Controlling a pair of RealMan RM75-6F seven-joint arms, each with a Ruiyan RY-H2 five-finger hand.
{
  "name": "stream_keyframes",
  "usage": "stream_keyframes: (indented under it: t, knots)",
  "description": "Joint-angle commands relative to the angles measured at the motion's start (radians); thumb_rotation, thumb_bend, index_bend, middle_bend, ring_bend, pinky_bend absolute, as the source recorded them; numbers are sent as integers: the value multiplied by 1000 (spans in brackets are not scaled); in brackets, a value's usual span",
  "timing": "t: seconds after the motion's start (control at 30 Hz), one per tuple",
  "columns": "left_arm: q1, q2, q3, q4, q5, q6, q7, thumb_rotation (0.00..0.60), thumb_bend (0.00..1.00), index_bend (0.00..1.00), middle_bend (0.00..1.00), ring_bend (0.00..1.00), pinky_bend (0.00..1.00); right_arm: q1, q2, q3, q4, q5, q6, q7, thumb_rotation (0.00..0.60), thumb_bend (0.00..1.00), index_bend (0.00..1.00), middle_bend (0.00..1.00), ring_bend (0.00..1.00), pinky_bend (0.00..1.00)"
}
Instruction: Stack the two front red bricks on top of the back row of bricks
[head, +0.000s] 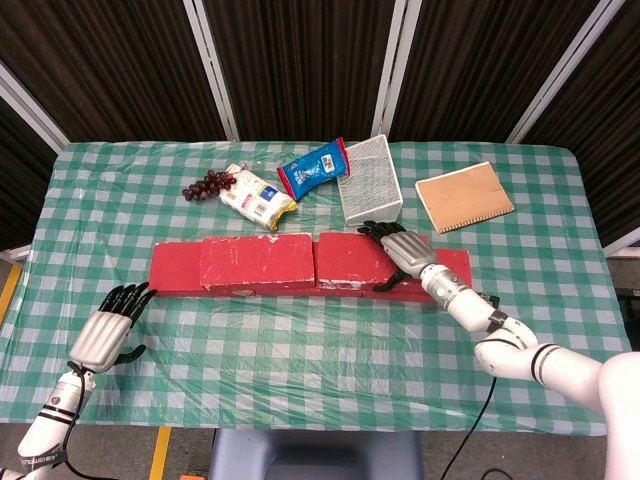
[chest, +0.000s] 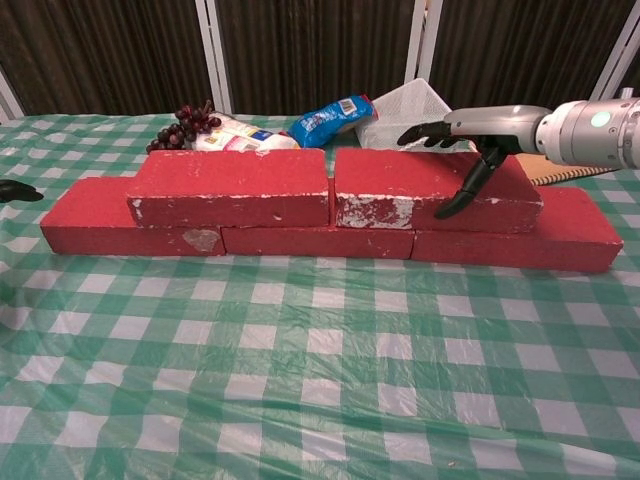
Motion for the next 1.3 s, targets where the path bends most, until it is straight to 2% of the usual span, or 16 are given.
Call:
stream_keyframes:
  t: [0.03,0.23,0.33,0.4,0.5,0.6,0.67,0.9,1.03,1.3]
  knots:
    - [0,0,0,0,1,1,1,600,242,0,0,0,73,-3,11,3,-15,1,0,7,588,0,0,15,0,125]
    - [1,1,0,-2,2,4,2,600,242,0,0,0,72,-18,36,9,-49,-11,32,27,564,0,0,0,0,91]
    - [3,2,2,-5,7,10,6,600,243,0,0,0,73,-58,88,10,-85,-38,106,57,558,0,0,0,0,83]
    - [5,3,3,-8,9,14,10,600,242,0,0,0,73,-109,143,-11,-106,-74,182,74,554,0,0,0,0,80]
    - [6,2,3,-11,11,17,17,600,243,0,0,0,73,-157,184,-44,-96,-112,241,85,550,0,4,0,0,79]
    - [5,-1,3,-12,8,13,21,600,243,0,0,0,73,-196,206,-68,-70,-126,275,99,548,0,66,0,0,76]
    - [5,-3,2,-11,6,10,23,600,243,0,0,0,73,-215,211,-85,-46,-128,275,117,547,0,158,0,0,72]
    - [2,-10,-1,-7,-3,0,34,600,243,0,0,0,73,-250,166,-124,72,-135,255,171,547,5,346,2,0,68]
    - [0,-12,-1,-5,-7,-8,33,600,243,0,0,0,74,-253,124,-137,130,-149,241,197,536,15,366,8,0,67]
    - [-2,-10,0,-3,-7,-12,28,600,242,0,0,0,74,-240,58,-126,185,-153,232,204,528,22,380,10,0,67]
